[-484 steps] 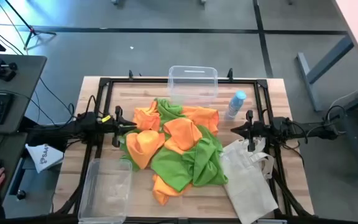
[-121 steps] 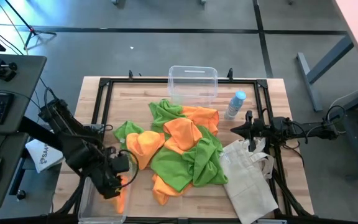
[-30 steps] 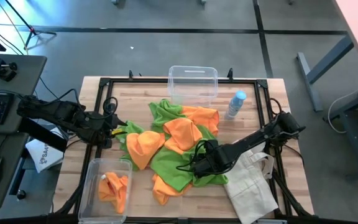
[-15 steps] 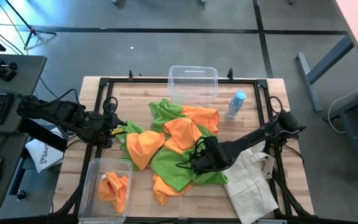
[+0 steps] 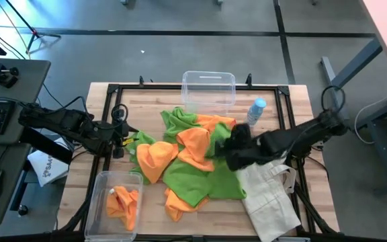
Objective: Sort microfiber towel by color & place in baskets
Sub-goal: Put the green microfiber towel into the top transparent bin
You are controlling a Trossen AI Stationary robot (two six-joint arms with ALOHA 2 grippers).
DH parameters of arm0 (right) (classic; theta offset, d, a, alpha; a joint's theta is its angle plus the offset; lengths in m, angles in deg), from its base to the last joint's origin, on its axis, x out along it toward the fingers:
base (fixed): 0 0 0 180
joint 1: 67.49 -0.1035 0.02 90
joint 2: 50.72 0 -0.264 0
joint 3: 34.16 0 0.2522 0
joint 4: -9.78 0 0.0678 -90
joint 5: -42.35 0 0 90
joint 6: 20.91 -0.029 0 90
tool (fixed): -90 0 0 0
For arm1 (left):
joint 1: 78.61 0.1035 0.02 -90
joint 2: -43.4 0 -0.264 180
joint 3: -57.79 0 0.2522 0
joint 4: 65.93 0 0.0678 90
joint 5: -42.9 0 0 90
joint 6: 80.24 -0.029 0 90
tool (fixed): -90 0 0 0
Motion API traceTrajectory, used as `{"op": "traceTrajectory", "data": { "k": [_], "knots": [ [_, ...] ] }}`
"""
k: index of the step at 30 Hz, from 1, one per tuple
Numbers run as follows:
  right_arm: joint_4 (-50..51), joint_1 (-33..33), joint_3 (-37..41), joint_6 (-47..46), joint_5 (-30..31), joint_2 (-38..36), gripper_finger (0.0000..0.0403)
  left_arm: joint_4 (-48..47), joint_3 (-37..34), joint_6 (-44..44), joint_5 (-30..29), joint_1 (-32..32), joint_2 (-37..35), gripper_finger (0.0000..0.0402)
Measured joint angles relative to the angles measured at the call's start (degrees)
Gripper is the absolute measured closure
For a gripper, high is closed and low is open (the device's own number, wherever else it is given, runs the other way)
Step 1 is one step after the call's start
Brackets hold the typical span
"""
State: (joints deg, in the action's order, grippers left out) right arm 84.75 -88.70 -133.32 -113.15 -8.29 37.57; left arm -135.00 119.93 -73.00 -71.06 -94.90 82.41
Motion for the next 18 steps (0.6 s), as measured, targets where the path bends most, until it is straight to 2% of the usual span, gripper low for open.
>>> {"op": "traceTrajectory", "data": {
  "k": [4, 10, 14, 18],
  "knots": [
    [-6.5, 4.44, 0.0, 13.58, 2.9, -4.11, 0.0402, 0.02, 0.02, 0.2, -0.64, 1.3, 1.1, 0.0268],
    [-24.12, 14.21, 0.0, 40.55, 1.64, -7.85, 0.0402, 2.08, 0.02, 1.53, -2.38, 4.09, 2.52, 0.0268],
    [-32.92, 22.55, -0.02, 53.21, -5.44, -9.03, 0.0402, 2.97, 0.02, 2.45, -2.48, 6.16, 2.62, 0.0268],
    [-36.63, 31.8, -0.02, 59.93, -14.02, -8.6, 0.0403, 2.99, 0.02, 3.68, -2.5, 8.36, 2.62, 0.0268]
  ]
}}
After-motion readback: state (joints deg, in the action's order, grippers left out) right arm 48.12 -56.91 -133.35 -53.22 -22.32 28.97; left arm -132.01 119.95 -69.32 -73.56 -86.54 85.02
